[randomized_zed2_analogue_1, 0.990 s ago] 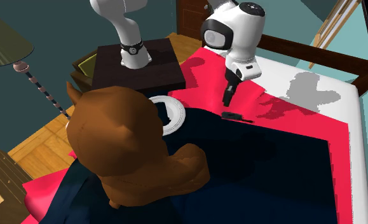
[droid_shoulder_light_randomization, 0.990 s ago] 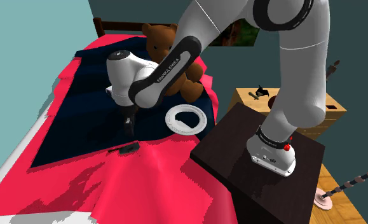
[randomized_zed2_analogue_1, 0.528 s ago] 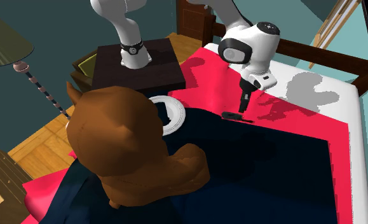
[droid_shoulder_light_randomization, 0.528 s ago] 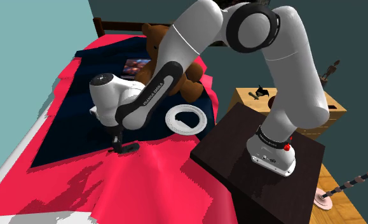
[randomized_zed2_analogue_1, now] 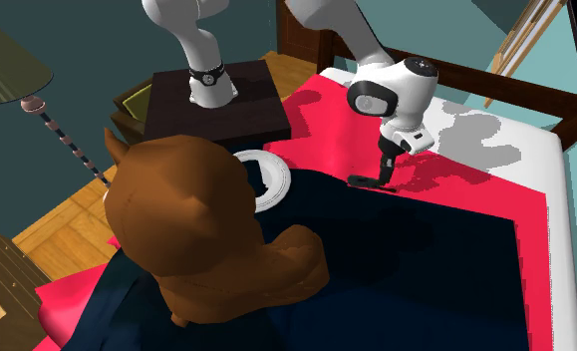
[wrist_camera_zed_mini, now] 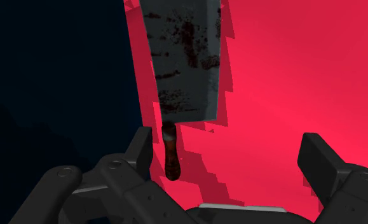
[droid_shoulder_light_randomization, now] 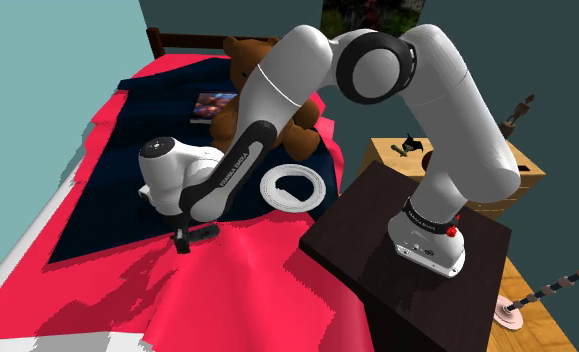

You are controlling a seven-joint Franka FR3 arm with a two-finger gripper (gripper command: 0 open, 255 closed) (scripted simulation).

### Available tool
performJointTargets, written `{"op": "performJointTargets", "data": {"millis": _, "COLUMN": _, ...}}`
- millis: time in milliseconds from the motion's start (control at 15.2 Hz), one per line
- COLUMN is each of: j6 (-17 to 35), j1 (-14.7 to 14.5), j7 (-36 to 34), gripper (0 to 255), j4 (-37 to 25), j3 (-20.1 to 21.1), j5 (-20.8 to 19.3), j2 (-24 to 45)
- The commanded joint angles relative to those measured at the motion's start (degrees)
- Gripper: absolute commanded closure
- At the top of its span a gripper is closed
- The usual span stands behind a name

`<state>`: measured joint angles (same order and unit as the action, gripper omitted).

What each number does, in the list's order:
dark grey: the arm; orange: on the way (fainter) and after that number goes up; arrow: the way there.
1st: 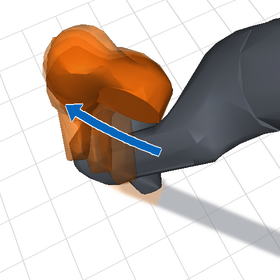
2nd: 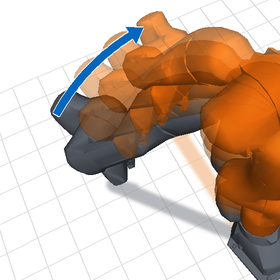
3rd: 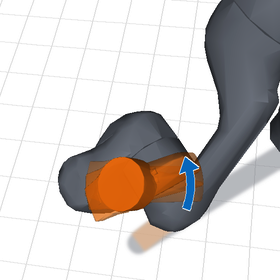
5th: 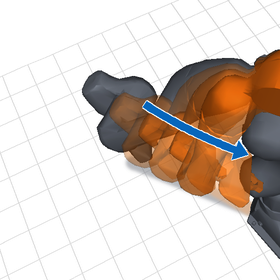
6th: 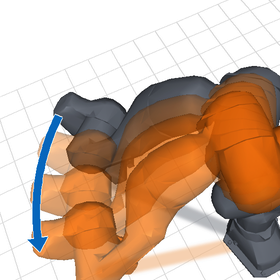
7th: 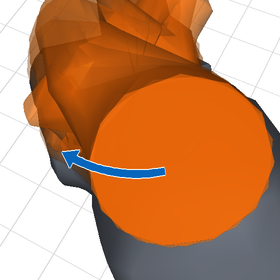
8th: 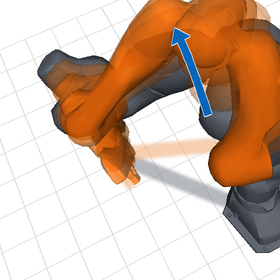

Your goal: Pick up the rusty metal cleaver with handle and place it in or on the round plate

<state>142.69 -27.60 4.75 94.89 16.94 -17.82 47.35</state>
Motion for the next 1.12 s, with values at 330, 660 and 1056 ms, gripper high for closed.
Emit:
{"op": "performJointTargets", "data": {"millis": 330, "j6": 0.5, "j1": -0.3, "j7": -0.1, "gripper": 0, "j4": -0.6, "j3": -0.3, "j5": -0.2, "j2": 1.1}}
{"op": "performJointTargets", "data": {"millis": 660, "j6": 0.5, "j1": -0.3, "j7": -0.1, "gripper": 255, "j4": -0.5, "j3": -0.3, "j5": -0.2, "j2": 1.1}}
{"op": "performJointTargets", "data": {"millis": 1056, "j6": 0.5, "j1": -0.3, "j7": -0.1, "gripper": 255, "j4": -0.5, "j3": -0.3, "j5": -0.2, "j2": 1.1}}
